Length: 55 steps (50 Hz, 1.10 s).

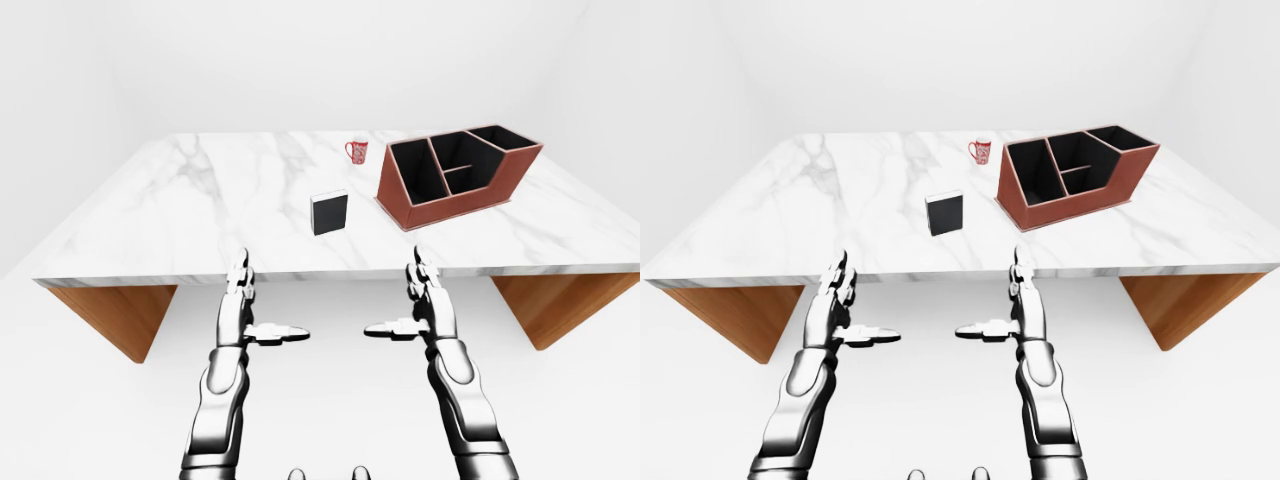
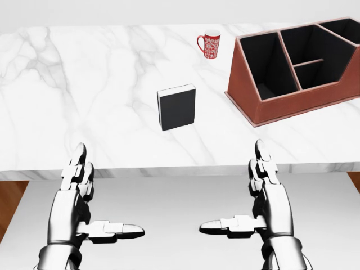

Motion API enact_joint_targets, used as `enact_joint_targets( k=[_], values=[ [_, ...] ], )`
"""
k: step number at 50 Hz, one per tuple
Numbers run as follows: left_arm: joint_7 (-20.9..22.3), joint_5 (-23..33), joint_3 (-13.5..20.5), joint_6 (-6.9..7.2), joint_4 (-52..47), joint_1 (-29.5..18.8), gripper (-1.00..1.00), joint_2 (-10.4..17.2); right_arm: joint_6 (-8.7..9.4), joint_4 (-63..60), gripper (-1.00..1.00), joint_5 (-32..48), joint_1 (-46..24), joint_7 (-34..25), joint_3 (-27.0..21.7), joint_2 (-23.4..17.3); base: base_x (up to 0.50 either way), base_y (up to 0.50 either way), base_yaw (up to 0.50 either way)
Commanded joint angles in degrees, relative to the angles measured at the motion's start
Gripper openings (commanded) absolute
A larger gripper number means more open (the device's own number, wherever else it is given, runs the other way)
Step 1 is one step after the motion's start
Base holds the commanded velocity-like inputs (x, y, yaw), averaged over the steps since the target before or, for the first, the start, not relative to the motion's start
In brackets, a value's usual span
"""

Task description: Pick up the book and place it in the left compartment of the caddy.

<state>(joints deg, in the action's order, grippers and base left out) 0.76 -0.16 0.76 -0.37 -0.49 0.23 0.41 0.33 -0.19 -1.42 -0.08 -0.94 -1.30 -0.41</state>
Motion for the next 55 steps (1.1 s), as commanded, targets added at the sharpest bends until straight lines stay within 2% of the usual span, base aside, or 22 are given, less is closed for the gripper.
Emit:
enact_joint_targets(
  k=[1, 6, 7, 8, 9, 12, 16, 22, 25, 27, 30, 33, 37, 39, 44, 45, 46, 50, 51, 55],
  values=[
    [1.6, 0.7, 0.5, -1.62, -1.5, 0.7, 1.00, 0.7, -0.11, -0.8, 1.00, -2.4, 0.1, -0.9, -2.3, -0.8, 0.00, 0.00, 0.00],
    [1.8, 0.8, 0.6, -1.74, -1.3, 0.6, 1.00, 0.6, 0.06, -1.2, 1.00, -2.1, 0.3, -0.7, -2.1, -0.8, 0.00, 0.00, 0.00],
    [1.8, 0.8, 0.7, -2.17, -0.7, 0.4, 1.00, 0.6, -0.85, -0.9, 1.00, -2.9, 0.3, -1.3, -2.2, -0.8, 0.00, 0.00, 0.00],
    [1.8, 0.8, 0.7, -2.20, -0.7, 0.4, 1.00, 0.6, -0.91, -0.9, 1.00, -2.9, 0.3, -1.3, -2.2, -0.8, 0.00, 0.00, 0.00],
    [1.8, 1.0, 0.4, -1.06, -2.0, 0.8, 1.00, 0.4, -0.19, -2.6, 1.00, -3.2, 0.8, -1.4, -2.2, -0.8, 0.00, 0.00, 0.00],
    [1.7, 0.9, 0.6, -1.32, -1.9, 0.7, 1.00, 0.5, -0.48, -2.5, 1.00, -2.8, 1.0, -1.3, -2.0, -0.7, 0.00, 0.00, 0.00],
    [1.7, 1.0, 0.4, -0.67, -2.9, 1.1, 1.00, 0.4, -1.03, -1.9, 1.00, -2.7, 0.8, -1.4, -2.0, -0.8, 0.00, 0.00, 0.00],
    [1.7, 1.0, 0.6, -1.87, -2.0, 0.8, 1.00, 0.5, -1.00, -2.4, 1.00, -3.1, 0.9, -1.3, -2.4, -0.8, 0.00, 0.00, 0.00],
    [1.7, 1.0, 0.6, -2.11, -2.7, 1.1, 1.00, 0.4, -0.57, -3.7, 1.00, -3.2, 1.2, -1.0, -2.5, -0.7, 0.00, 0.00, 0.00],
    [1.8, 0.9, 0.5, -2.28, -3.4, 1.4, 1.00, 0.4, -1.34, -4.5, 1.00, -3.4, 1.4, -0.3, -3.1, -0.7, 0.00, 0.00, 0.00],
    [1.8, 1.0, 0.4, -2.24, -3.9, 1.5, 1.00, 0.4, -1.29, -6.3, 1.00, -5.0, 1.7, -0.2, -3.8, -0.7, 0.00, 0.00, 0.00],
    [2.0, 1.2, 0.6, -3.56, -2.4, 0.9, 1.00, 0.5, -0.62, -9.3, 1.00, -5.7, 2.3, 0.4, -4.7, -0.9, 0.00, 0.00, 0.00],
    [2.0, 1.4, 0.4, -3.15, -3.0, 1.1, 1.00, 0.4, 0.97, -12.5, 1.00, -6.4, 2.4, 1.0, -5.7, -1.2, 0.00, 0.00, 0.00],
    [1.8, 1.6, 0.4, -3.25, -2.5, 1.0, 1.00, 0.4, 2.45, -14.3, 1.00, -7.3, 2.4, 1.0, -6.3, -1.3, 0.00, 0.00, 0.00],
    [1.9, 1.6, 0.3, -3.10, -2.8, 1.0, 1.00, 0.4, 2.16, -15.5, 1.00, -6.2, 2.3, 1.7, -6.8, -1.5, 0.00, 0.00, 0.00],
    [1.9, 1.6, 0.3, -3.22, -2.7, 1.1, 1.00, 0.4, 3.68, -18.6, 1.00, -5.9, 2.4, 2.0, -7.6, -2.2, 0.00, 0.00, 0.00],
    [1.9, 1.6, 0.3, -3.24, -2.6, 1.0, 1.00, 0.4, 4.30, -19.3, 1.00, -5.9, 2.4, 1.9, -7.9, -2.2, 0.00, 0.00, 0.00],
    [1.6, 1.9, 0.2, -2.18, -3.7, 1.4, 1.00, 0.3, 4.67, -21.7, 1.00, -11.4, 1.6, 1.3, -9.9, -1.9, 0.00, 0.00, 0.00],
    [1.7, 1.7, 0.4, -3.15, -2.1, 0.8, 1.00, 0.4, 4.67, -23.3, 1.00, -12.0, 1.5, 1.6, -10.6, -2.3, 0.00, 0.00, 0.00],
    [1.7, 1.7, 0.5, -3.34, -1.9, 0.7, 1.00, 0.5, 4.67, -23.7, 1.00, -11.8, 1.2, 1.6, -11.1, -2.7, 0.00, 0.00, 0.00]
  ],
)
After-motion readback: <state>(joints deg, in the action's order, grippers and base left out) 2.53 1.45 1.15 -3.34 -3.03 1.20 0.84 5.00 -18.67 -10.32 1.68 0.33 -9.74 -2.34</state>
